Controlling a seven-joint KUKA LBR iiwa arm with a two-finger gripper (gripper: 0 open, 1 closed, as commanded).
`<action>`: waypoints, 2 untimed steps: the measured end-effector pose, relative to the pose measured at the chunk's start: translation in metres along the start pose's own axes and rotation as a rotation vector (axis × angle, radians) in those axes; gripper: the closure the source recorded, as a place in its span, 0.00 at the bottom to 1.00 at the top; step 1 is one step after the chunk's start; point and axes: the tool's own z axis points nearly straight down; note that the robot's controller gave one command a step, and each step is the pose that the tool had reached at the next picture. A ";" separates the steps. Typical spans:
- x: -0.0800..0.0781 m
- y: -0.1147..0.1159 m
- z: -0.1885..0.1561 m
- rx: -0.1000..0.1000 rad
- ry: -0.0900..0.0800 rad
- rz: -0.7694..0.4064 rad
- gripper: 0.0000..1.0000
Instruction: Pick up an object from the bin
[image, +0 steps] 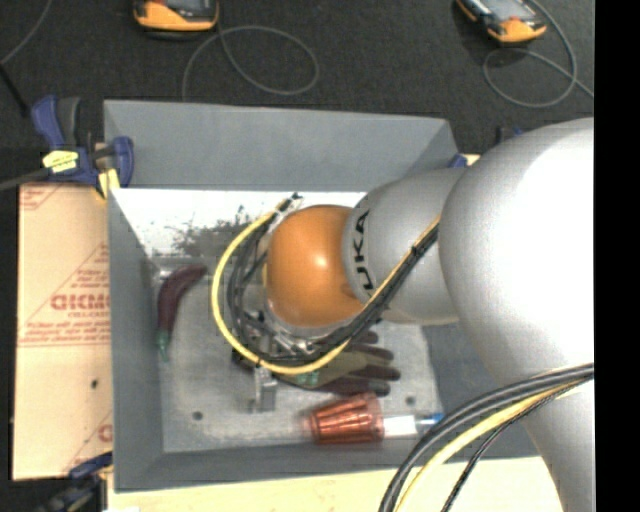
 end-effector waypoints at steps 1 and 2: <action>0.001 0.006 -0.005 -0.001 -0.002 0.023 0.00; -0.002 0.000 -0.001 -0.001 -0.005 0.001 1.00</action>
Offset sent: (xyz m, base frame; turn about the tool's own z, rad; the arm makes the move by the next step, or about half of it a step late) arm 0.0000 0.0000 0.0000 0.0000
